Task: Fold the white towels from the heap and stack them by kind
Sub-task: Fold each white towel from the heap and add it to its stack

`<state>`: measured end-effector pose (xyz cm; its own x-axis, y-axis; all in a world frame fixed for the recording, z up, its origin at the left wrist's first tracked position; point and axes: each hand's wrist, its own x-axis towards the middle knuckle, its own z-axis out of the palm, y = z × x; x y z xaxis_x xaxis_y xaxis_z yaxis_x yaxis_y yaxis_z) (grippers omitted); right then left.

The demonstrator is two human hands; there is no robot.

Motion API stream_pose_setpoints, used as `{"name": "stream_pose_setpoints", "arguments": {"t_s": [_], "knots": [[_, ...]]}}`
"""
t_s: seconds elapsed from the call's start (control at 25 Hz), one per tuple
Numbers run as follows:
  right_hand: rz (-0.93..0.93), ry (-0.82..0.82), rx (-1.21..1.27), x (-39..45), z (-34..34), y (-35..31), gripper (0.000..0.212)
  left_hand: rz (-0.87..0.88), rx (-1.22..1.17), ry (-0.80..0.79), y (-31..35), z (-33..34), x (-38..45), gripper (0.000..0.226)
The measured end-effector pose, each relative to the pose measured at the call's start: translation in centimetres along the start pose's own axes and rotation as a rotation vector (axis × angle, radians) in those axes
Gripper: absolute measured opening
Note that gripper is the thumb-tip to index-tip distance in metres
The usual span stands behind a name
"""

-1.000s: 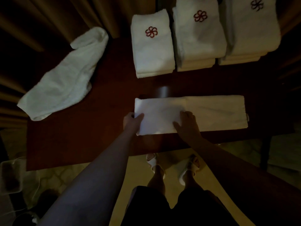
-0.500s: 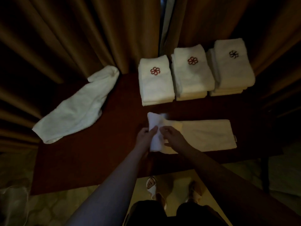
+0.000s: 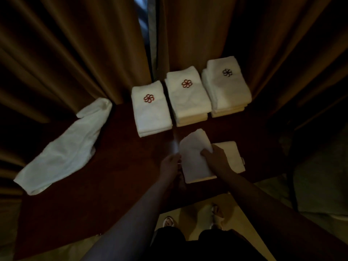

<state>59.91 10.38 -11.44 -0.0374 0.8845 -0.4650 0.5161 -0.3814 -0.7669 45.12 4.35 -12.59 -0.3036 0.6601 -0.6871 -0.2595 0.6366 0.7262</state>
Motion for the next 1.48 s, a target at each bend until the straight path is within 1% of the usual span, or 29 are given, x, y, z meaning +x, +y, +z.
{"name": "stream_pose_setpoints", "arguments": {"t_s": [0.08, 0.16, 0.2, 0.28, 0.32, 0.44, 0.48, 0.52, 0.56, 0.6, 0.64, 0.72, 0.8, 0.84, 0.88, 0.96, 1.04, 1.12, 1.2, 1.28, 1.36, 1.4, 1.44, 1.48], "knots": [[0.026, -0.013, 0.041, 0.8, -2.2, 1.3, 0.032, -0.003, 0.103, 0.0, -1.1, 1.7, 0.2, 0.021], [0.067, -0.026, 0.071, 1.9, -4.5, 2.7, 0.033, 0.036, 0.237, 0.051, -1.9, 3.3, 0.9, 0.018], [0.074, -0.028, 0.074, 2.6, -5.7, 3.7, 0.035, 0.072, 0.298, 0.074, -2.2, 4.3, 1.4, 0.02], [0.08, -0.027, 0.043, 3.9, -7.5, 5.9, 0.04, 0.126, 0.369, 0.101, -2.7, 5.7, 2.3, 0.033], [0.094, -0.021, 0.035, 4.5, -8.2, 6.7, 0.041, 0.121, 0.368, 0.123, -2.8, 6.4, 2.5, 0.036], [0.187, -0.015, 0.065, 6.8, -9.7, 8.6, 0.05, 0.109, 0.353, 0.158, -3.7, 7.9, 4.3, 0.035], [0.207, -0.022, 0.062, 7.6, -10.0, 9.0, 0.053, 0.076, 0.37, 0.169, -4.3, 8.0, 5.2, 0.039], [0.215, -0.028, 0.045, 8.2, -10.2, 9.4, 0.053, 0.037, 0.38, 0.184, -5.8, 7.9, 6.8, 0.048], [0.207, -0.033, 0.001, 8.8, -10.3, 9.8, 0.052, -0.002, 0.388, 0.196, -7.2, 7.7, 8.2, 0.06], [0.195, -0.04, -0.068, 9.4, -10.3, 10.3, 0.052, -0.044, 0.386, 0.2, -7.1, 8.0, 8.0, 0.068], [0.17, -0.043, -0.151, 9.8, -10.2, 10.7, 0.051, -0.074, 0.34, 0.198, -7.0, 8.3, 7.8, 0.069], [0.11, -0.014, -0.322, 10.3, -9.8, 11.6, 0.05, -0.11, 0.283, 0.21, -6.1, 9.4, 7.0, 0.059], [0.047, 0.041, -0.527, 10.5, -9.3, 12.3, 0.05, -0.115, 0.25, 0.241, -6.2, 9.9, 7.4, 0.061], [0.028, 0.059, -0.587, 10.6, -9.1, 12.6, 0.05, -0.129, 0.228, 0.262, -6.4, 10.0, 7.6, 0.064], [0.027, 0.065, -0.592, 10.6, -9.0, 12.6, 0.051, -0.15, 0.221, 0.277, -6.2, 10.1, 7.5, 0.064], [0.044, 0.073, -0.501, 10.7, -8.9, 12.6, 0.054, -0.189, 0.219, 0.282, -6.1, 10.1, 7.5, 0.059], [0.066, 0.07, -0.439, 11.0, -8.9, 12.5, 0.057, -0.16, 0.216, 0.263, -5.8, 10.0, 7.2, 0.055], [0.112, 0.024, -0.429, 11.3, -9.0, 12.2, 0.057, -0.065, 0.183, 0.25, -4.8, 10.2, 6.4, 0.05], [0.14, 0.003, -0.368, 11.1, -9.2, 11.4, 0.051, 0.064, 0.183, 0.25, -3.4, 10.1, 5.4, 0.046], [0.135, 0.048, -0.318, 10.3, -9.3, 9.5, 0.043, 0.208, 0.236, 0.238, -1.6, 9.7, 4.4, 0.041], [0.204, 0.109, -0.227, 9.5, -9.0, 6.9, 0.047, 0.324, 0.294, 0.201, 0.0, 8.9, 3.6, 0.035], [0.288, 0.082, -0.069, 9.2, -8.6, 5.5, 0.053, 0.383, 0.345, 0.167, 0.9, 8.2, 3.3, 0.034], [0.408, -0.018, 0.176, 8.7, -8.2, 3.9, 0.06, 0.455, 0.432, 0.115, 1.8, 7.5, 2.8, 0.037], [0.53, -0.169, 0.439, 8.2, -7.9, 2.6, 0.067, 0.56, 0.559, 0.054, 2.7, 6.9, 2.2, 0.041]]}}
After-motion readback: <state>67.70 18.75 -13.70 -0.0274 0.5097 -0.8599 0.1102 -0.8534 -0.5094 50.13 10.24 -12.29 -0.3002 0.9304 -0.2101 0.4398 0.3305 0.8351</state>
